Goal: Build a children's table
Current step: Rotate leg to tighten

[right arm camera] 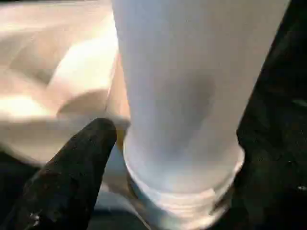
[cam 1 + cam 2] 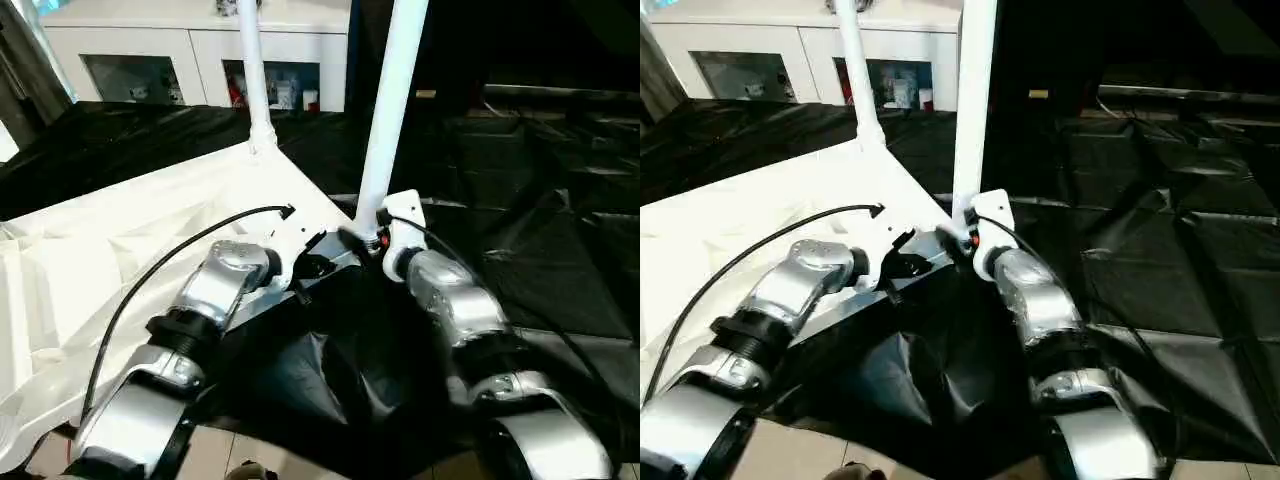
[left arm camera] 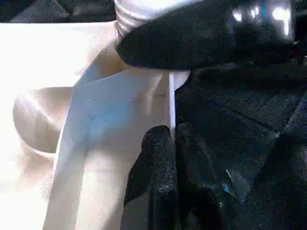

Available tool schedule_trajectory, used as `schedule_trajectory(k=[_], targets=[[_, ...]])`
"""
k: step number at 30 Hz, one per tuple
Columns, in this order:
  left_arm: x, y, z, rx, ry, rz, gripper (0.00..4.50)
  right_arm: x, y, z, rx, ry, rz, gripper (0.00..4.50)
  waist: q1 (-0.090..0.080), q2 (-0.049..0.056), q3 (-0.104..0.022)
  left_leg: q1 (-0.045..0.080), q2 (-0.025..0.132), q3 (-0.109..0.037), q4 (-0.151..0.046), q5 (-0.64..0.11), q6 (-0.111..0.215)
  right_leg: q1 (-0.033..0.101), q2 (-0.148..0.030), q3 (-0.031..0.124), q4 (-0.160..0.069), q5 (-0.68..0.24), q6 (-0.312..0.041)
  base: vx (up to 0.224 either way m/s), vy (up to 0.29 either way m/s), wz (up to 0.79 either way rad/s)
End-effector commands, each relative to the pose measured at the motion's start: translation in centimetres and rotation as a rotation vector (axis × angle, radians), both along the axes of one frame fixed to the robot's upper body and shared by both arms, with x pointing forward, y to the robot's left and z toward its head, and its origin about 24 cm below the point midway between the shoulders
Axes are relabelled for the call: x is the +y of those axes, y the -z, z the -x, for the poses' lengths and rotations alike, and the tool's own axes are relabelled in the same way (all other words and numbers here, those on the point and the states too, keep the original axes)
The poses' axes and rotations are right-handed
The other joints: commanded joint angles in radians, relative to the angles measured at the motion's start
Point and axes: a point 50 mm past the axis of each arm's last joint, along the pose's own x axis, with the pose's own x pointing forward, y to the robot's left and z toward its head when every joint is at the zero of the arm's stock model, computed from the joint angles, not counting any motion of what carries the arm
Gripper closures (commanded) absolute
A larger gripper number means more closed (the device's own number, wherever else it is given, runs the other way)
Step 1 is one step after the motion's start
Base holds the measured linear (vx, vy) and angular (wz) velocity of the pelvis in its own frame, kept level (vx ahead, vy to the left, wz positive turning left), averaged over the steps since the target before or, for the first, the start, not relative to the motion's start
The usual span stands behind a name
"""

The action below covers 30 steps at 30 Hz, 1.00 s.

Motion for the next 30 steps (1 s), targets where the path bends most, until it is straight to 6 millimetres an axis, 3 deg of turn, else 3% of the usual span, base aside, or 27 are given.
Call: schedule_trajectory(k=[1,3,6,11,17,18,21,23,30], targets=[[-1.0,-1.8,0.2,-0.068,0.118,0.061,4.50,1.0,0.2,1.1,0.019,-0.202,0.026,0.67,0.004,-0.008,-0.078,0.014,0.018,-0.006,-0.060,-0.121,0.051,0.061,-0.049,0.038,-0.058,0.061,-0.240,0.000,0.000,0.00],[-0.6,-1.7,0.6,-0.065,0.175,0.060,4.50,0.1,-0.1,1.5,0.002,-0.293,0.067,0.67,0.008,-0.009,-0.080,0.012,0.018,-0.005,-0.056,-0.101,0.075,0.062,-0.048,0.036,-0.056,0.097,-0.250,0.000,0.000,0.00],[0.4,-1.4,1.4,-0.036,0.256,0.043,4.50,-1.2,-1.0,2.2,-0.002,-0.437,0.052,0.67,0.012,-0.005,-0.077,0.013,0.022,-0.004,-0.056,-0.120,0.090,0.058,-0.048,0.034,-0.057,0.065,-0.260,0.000,0.000,0.00],[1.3,-1.3,2.7,-0.006,0.393,0.039,4.50,-2.3,-1.5,2.9,0.007,-0.557,0.069,0.67,0.020,-0.004,-0.071,0.021,0.029,-0.004,-0.064,-0.190,0.056,0.050,-0.051,0.037,-0.066,-0.063,-0.256,0.000,0.000,0.00],[2.5,-1.1,3.3,0.013,0.446,0.005,4.50,-2.5,-1.7,3.4,0.015,-0.616,0.072,0.67,0.024,-0.006,-0.073,0.021,0.028,-0.004,-0.064,-0.182,0.043,0.048,-0.050,0.039,-0.062,-0.051,-0.249,0.000,0.000,0.00],[2.5,-1.1,3.3,0.013,0.446,0.005,4.50,-2.5,-1.7,3.4,0.016,-0.617,0.072,0.93,0.023,-0.007,-0.073,0.018,0.026,-0.003,-0.063,-0.173,0.045,0.049,-0.050,0.039,-0.061,-0.043,-0.250,0.000,0.000,0.00],[2.8,-0.9,3.3,0.016,0.443,-0.011,4.50,-2.3,-1.4,3.6,0.025,-0.628,0.082,0.93,0.023,-0.007,-0.073,0.018,0.026,-0.004,-0.063,-0.170,0.045,0.049,-0.051,0.038,-0.062,-0.046,-0.249,0.000,0.000,0.00],[2.9,-0.9,3.2,0.013,0.435,-0.013,4.50,-2.2,-1.3,3.6,0.029,-0.628,0.076,1.30,0.023,-0.010,-0.074,0.018,0.026,-0.003,-0.063,-0.166,0.045,0.049,-0.050,0.038,-0.062,-0.043,-0.249,0.000,0.000,0.00],[3.0,-0.8,3.0,0.013,0.398,-0.012,4.50,-1.8,-0.7,3.9,0.050,-0.628,0.067,1.70,0.024,-0.009,-0.073,0.018,0.026,-0.003,-0.062,-0.164,0.045,0.048,-0.051,0.039,-0.062,-0.058,-0.244,0.000,0.000,0.00]])
